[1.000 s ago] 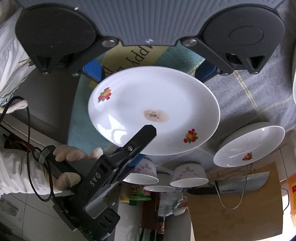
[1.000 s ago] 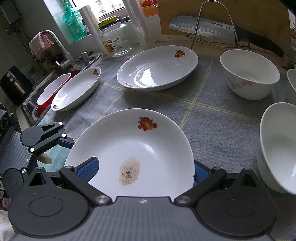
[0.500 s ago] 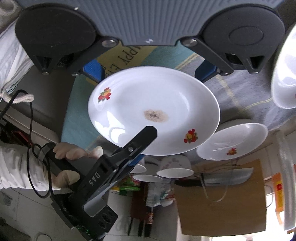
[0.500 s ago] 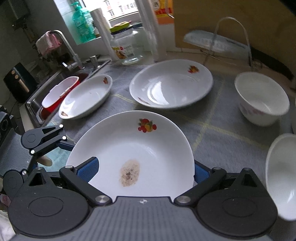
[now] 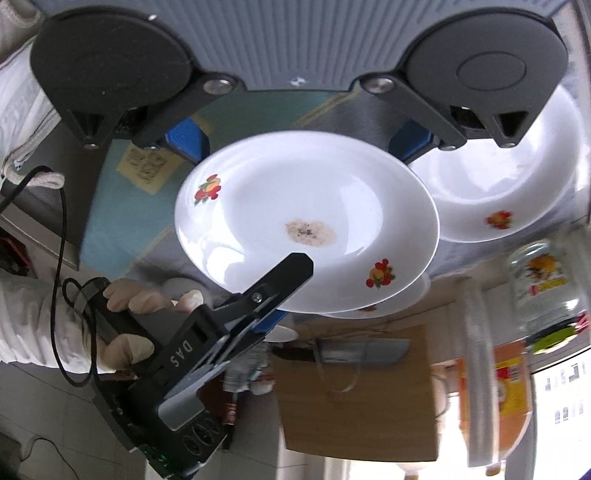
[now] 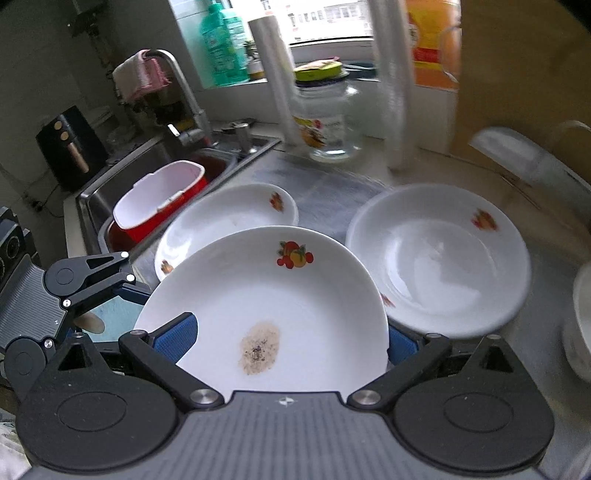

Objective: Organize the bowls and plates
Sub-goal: 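Carry the large-stained plate over the small-stained plate beside the sink, then lower the large-stained plate onto the small-stained plate with both tools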

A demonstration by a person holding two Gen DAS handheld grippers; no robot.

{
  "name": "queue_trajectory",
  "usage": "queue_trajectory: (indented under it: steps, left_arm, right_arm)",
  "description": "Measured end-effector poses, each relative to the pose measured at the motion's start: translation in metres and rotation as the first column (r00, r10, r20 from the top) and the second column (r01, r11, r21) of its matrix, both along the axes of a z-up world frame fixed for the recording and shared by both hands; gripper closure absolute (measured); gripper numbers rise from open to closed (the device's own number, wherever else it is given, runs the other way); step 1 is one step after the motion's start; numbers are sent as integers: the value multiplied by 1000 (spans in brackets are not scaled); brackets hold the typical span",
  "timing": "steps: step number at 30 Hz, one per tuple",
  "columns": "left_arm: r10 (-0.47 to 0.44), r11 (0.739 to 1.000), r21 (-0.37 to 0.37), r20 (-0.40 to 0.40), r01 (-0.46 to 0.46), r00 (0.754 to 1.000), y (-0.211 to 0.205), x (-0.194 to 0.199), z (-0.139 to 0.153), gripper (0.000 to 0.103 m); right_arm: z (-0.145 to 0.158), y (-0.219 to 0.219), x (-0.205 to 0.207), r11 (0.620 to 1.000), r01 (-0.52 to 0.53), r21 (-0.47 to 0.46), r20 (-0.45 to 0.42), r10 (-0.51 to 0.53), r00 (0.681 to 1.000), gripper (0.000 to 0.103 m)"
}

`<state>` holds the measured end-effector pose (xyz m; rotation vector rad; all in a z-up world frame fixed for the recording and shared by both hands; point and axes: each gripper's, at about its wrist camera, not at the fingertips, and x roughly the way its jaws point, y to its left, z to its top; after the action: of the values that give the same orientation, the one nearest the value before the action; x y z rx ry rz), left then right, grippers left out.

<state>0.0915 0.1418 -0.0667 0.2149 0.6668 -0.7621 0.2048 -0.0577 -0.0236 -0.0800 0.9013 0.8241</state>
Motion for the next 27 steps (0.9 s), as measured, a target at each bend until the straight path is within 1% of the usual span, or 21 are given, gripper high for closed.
queue_trajectory:
  steps: [10, 19, 27]
  left_arm:
    - [52, 999, 6, -4, -52, 999, 49, 21, -1, 1]
    - [81, 997, -3, 0, -81, 997, 79, 39, -5, 1]
    - [102, 995, -10, -23, -103, 994, 94, 49, -12, 1]
  right_arm:
    - [-1, 60, 31, 999, -40, 4, 6, 40, 999, 0]
    - [-5, 92, 51, 998, -59, -7, 6, 60, 998, 0]
    - [-12, 115, 66, 997, -76, -22, -12, 76, 997, 0]
